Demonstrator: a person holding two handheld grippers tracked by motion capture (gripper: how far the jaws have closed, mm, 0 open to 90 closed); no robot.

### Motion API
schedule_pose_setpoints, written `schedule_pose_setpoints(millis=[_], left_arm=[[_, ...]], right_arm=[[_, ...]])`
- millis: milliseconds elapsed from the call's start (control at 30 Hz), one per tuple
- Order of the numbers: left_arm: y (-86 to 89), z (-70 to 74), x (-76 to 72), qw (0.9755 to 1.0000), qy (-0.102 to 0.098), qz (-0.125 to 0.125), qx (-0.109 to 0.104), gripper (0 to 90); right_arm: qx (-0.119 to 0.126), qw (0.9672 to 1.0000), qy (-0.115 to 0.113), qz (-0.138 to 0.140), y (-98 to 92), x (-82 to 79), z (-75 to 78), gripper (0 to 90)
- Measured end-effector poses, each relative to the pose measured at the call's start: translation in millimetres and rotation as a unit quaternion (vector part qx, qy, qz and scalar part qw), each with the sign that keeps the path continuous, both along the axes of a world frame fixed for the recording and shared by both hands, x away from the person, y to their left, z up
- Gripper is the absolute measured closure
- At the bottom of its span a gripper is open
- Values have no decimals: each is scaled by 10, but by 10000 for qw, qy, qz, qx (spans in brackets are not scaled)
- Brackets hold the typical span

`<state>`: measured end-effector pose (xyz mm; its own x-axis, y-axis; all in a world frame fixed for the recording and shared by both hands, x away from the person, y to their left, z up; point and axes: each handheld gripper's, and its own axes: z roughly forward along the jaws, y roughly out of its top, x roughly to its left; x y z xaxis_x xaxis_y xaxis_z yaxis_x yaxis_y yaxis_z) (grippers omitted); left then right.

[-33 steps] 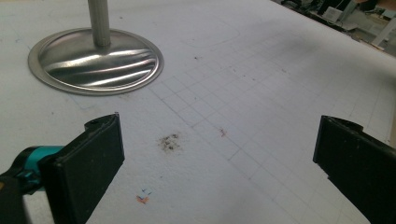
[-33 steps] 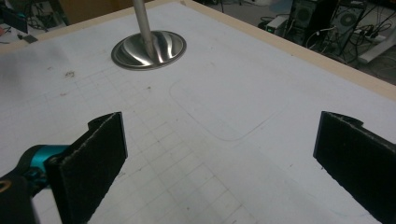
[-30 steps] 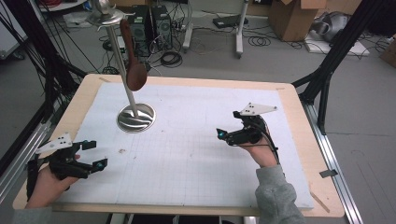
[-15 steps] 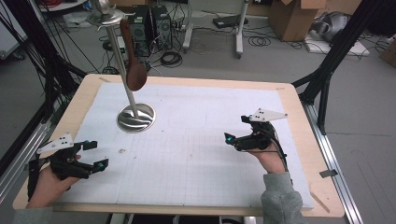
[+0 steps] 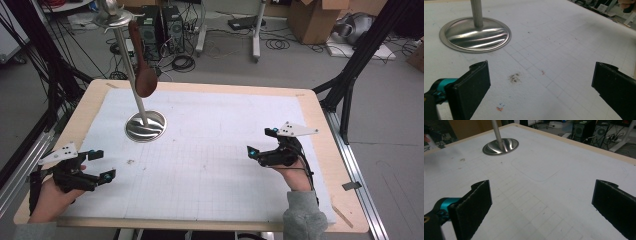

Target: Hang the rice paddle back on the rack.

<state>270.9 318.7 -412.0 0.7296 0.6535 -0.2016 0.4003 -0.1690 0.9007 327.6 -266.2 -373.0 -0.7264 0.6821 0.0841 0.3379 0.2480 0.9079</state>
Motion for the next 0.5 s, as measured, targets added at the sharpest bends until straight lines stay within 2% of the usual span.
schedule_pose_setpoints(millis=[267,500], left_arm=[[5,3,-1,10000,-4,2,1,23],[10,9,-6,10000,-15,15,-10,23]], right_arm=[[139,9998,75,-78,-100,-66,-90,16],[199,9997,76,-129,-184,-106,-103,16]])
